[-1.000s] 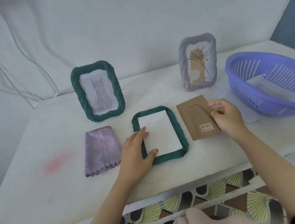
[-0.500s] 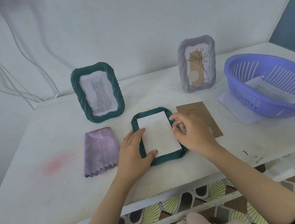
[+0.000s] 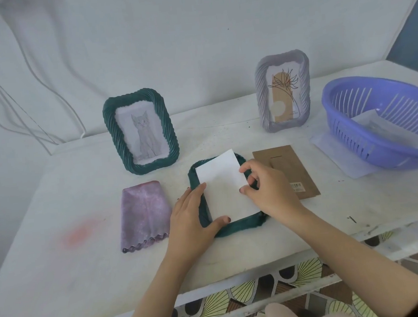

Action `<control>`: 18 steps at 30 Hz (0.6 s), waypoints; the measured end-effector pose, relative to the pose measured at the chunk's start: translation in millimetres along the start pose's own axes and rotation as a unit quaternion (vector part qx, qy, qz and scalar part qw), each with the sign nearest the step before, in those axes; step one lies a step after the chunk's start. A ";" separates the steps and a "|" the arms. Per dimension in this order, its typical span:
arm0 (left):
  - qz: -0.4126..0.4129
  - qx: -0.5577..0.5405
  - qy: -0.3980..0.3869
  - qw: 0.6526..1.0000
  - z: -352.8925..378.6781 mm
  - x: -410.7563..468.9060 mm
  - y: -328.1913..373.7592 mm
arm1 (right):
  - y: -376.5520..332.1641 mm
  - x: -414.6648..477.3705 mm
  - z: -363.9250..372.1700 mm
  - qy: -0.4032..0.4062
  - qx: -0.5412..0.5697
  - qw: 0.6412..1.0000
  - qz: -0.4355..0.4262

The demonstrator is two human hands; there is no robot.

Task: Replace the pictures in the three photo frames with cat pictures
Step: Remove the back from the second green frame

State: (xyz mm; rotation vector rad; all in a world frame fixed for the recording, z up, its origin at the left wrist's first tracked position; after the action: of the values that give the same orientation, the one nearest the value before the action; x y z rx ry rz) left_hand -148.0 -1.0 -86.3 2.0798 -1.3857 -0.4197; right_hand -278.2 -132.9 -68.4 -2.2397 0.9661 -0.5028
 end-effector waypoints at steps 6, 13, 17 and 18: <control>-0.004 -0.004 -0.003 1.000 0.0 0.7 -2.2 | 3.0 0.1 -6.1 0.044 0.046 0.998 0.008; 0.047 -0.005 0.047 0.998 -4.1 0.6 6.0 | 16.9 -0.8 -32.2 0.068 0.256 0.960 0.096; 0.052 -0.205 0.026 0.977 -11.5 11.5 36.0 | 19.2 -6.8 -54.0 0.088 0.356 0.926 0.091; 0.038 -0.272 0.005 0.961 -10.6 16.7 44.3 | 19.6 -8.5 -59.3 0.091 0.371 0.920 0.086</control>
State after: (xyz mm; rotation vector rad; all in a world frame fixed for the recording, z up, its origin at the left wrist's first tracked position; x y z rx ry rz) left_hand -167.3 -25.2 -49.0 1.5718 -1.1725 -0.6716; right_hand -326.9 -160.8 -39.8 -1.4335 0.8594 -0.8416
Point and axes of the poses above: each hand's wrist, its own x-axis towards the middle knuckle, its own z-axis out of the palm, y = z × x, the point moved 3 cm from there along x, towards the middle knuckle, and after that the axes turned 8 degrees about -y, right-handed, at the moved point
